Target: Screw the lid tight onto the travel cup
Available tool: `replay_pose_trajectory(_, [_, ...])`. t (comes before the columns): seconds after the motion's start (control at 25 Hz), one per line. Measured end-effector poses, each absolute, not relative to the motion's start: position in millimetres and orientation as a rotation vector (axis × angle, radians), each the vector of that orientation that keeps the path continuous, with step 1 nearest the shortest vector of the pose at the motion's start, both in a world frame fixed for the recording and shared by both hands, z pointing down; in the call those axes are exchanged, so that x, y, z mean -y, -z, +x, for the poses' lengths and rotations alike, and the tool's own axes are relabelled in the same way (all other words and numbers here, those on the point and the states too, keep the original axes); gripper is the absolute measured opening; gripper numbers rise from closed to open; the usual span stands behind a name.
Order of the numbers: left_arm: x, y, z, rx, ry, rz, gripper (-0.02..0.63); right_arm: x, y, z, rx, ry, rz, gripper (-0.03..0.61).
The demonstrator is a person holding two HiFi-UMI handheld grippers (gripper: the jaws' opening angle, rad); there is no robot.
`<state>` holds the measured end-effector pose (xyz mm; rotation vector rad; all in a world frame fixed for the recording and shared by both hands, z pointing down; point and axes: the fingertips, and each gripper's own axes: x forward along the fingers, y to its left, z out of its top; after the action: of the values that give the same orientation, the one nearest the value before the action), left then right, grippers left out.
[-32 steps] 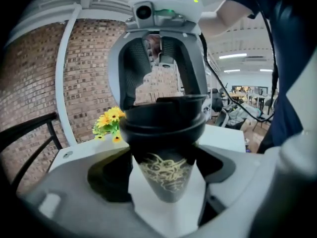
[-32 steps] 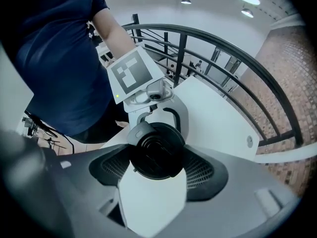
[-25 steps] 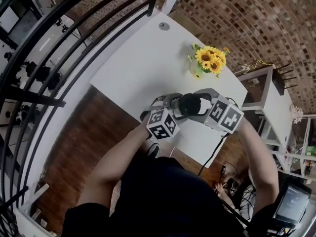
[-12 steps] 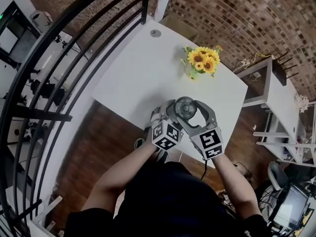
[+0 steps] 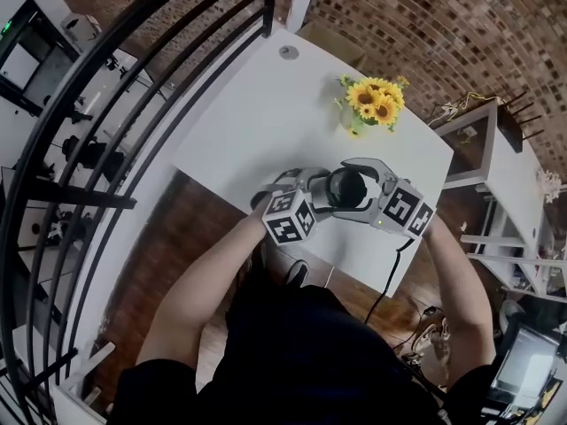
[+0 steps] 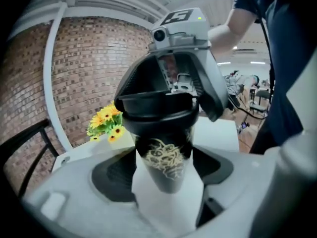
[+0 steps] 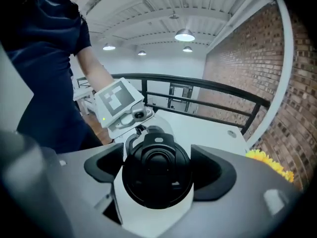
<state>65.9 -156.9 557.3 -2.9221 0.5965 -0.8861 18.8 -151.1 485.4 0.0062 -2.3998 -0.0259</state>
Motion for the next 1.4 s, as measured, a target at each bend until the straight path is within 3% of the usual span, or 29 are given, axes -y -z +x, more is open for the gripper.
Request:
replay_pose_trajectory(0.28, [161.1,-554.6,65.0,-0.892,0.741,-2.961,0.359,176.8,-475.7,26.4,2.633,-0.132,0.664,0.424])
replay_pose_trajectory(0.56, [155.1,-557.8,65.5,-1.315,0.64,-2.85,0.368,177.0,-476.2,38.9,2.433,-0.185,1.347,0.423])
replay_pose_trajectory(0.68, [150.3,-566.0,62.9,-1.279,0.686,-2.863,0.356,176.6,-475.9,35.6,2.477,-0.174,1.267,0.423])
replay_pose_trajectory(0.88, [146.3,-556.4,58.2,-1.019,0.694,-2.881,0.356,156.4,-445.7,21.6,2.683,-0.025,0.751,0.429])
replay_pose_trajectory(1.16, [157.0,-557.1,67.4,-0.827,0.7,-2.977,0.362,151.9,-474.9,37.8,2.506,-0.022,0.222,0.431])
replay_pose_trajectory(1.4, [158.0,-554.1,65.7,-0.831,0.658,-3.004,0.356,160.2,-474.3,39.3,2.589,-0.075,0.488,0.39])
